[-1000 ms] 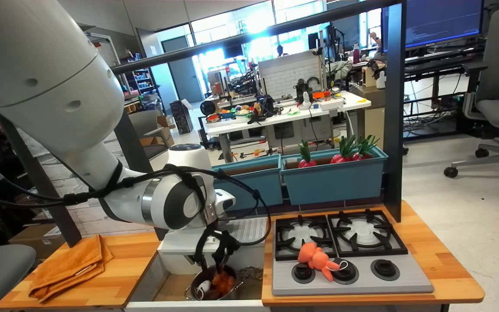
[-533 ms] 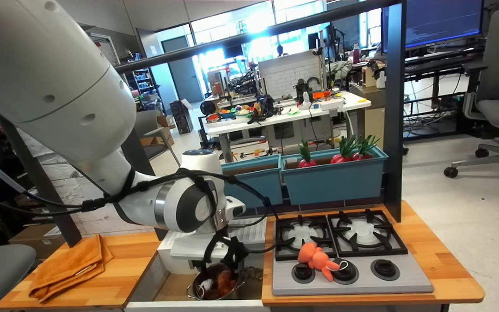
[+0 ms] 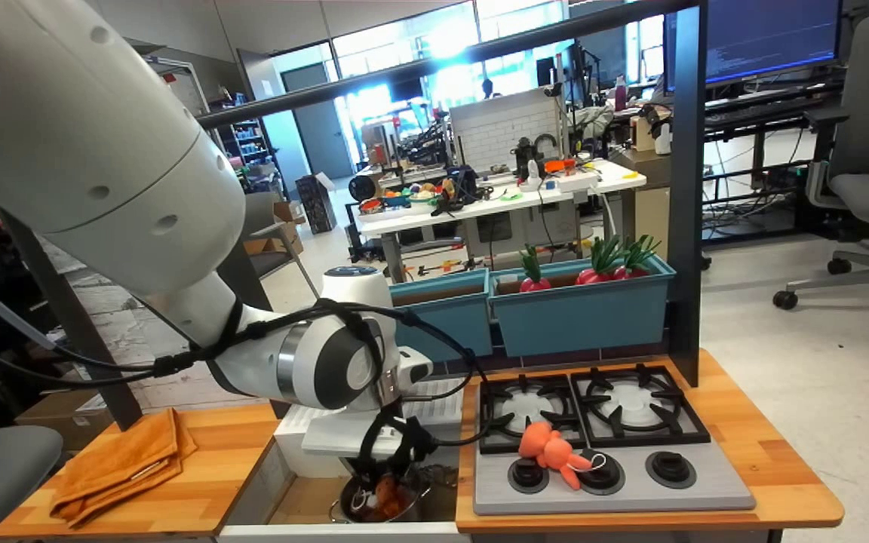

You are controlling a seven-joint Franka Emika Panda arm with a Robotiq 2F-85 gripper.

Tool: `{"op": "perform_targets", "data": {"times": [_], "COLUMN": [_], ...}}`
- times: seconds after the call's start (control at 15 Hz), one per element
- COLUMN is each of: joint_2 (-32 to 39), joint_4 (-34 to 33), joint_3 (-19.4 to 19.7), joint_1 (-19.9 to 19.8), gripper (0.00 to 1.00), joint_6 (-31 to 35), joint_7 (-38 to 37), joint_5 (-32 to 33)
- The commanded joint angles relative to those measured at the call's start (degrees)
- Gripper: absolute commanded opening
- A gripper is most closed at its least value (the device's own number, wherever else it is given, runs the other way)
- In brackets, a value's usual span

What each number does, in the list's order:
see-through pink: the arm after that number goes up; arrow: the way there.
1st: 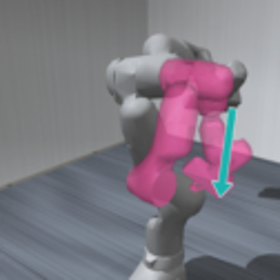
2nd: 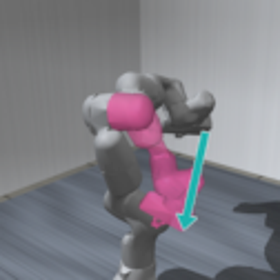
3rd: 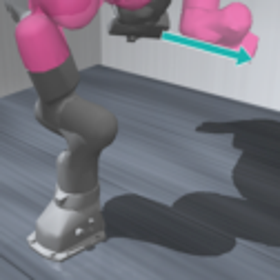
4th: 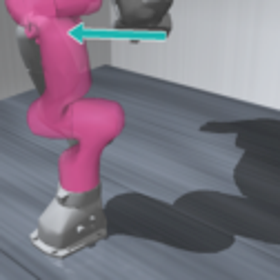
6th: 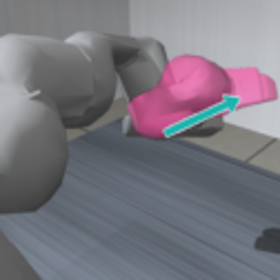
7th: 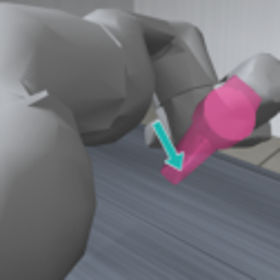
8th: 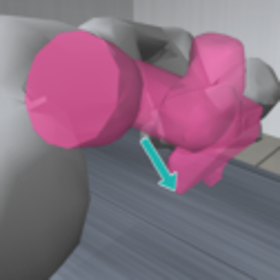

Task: Remove all the toys from the pot and put them on the stove, then take the towel and clean the base top on the left

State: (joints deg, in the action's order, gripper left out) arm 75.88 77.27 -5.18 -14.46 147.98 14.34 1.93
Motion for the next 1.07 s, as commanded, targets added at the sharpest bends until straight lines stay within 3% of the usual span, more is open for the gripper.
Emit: {"op": "perform_targets", "data": {"times": [0.0,0.13,0.47,0.67,0.8,1.0], "joint_2": [-1.2,-3.4,-15.3,-22.0,-25.7,-24.7], "joint_4": [1.0,4.0,17.0,23.1,24.3,14.9], "joint_3": [-1.0,-2.5,-3.4,-5.9,-8.2,-7.5], "joint_1": [-0.4,-1.9,-5.2,-10.0,-14.1,-16.4], "gripper": [0.06,0.01,0.03,0.03,0.03,0.03], "joint_6": [-0.6,0.4,4.2,10.9,13.8,10.9], "joint_7": [1.3,1.9,4.6,6.3,7.3,4.3], "joint_5": [-1.6,-0.9,-1.8,-4.4,-7.5,-11.6]}}
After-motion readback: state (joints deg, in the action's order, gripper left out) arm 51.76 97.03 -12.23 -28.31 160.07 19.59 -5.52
